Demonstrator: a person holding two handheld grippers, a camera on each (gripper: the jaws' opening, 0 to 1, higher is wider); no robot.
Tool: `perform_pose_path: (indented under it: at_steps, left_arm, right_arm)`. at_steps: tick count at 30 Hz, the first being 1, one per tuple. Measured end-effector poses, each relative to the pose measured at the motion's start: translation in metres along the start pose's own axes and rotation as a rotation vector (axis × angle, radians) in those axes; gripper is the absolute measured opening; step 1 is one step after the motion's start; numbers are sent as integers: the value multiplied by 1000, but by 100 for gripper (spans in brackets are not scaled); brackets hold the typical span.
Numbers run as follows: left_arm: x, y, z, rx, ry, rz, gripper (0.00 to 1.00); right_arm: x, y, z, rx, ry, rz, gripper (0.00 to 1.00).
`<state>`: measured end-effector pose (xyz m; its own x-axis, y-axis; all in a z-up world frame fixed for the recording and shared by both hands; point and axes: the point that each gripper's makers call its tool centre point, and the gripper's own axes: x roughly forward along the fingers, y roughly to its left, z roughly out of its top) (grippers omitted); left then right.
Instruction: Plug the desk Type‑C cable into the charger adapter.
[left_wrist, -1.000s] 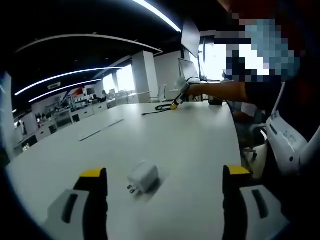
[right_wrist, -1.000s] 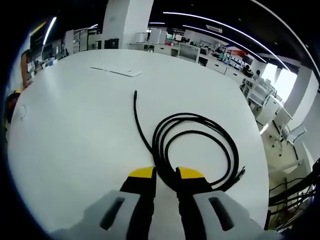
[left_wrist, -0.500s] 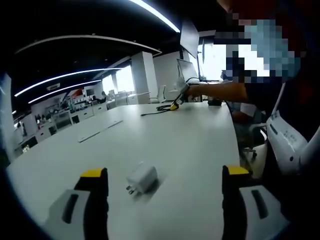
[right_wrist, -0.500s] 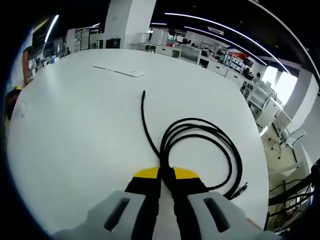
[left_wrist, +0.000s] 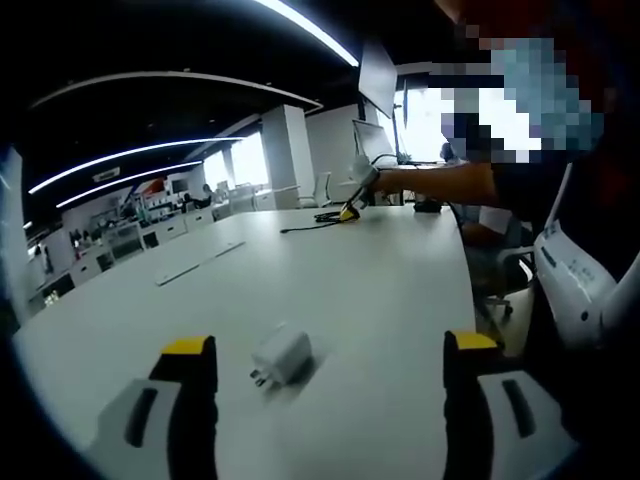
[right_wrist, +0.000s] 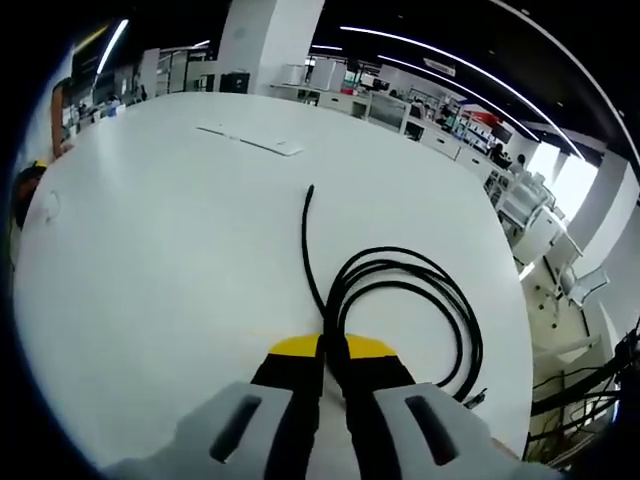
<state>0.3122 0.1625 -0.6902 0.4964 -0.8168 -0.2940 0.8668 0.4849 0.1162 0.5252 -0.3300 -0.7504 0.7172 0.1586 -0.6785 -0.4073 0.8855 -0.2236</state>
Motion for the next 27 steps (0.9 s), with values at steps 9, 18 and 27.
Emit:
perform_pose_path:
  at_steps: [9,18,27]
  left_arm:
    - [-2,-2,-1,0,-5,-2,94]
    - [-4,-5,0,0,-14,-8,94]
    - [-8,-5,2,4,-20,-13,94]
  right_arm:
    - [-6,6,4,-8,-6,3,5]
    - [-14,18,7,-28,-9,14,5]
    - [-27,31,15,-52,-22,17,5]
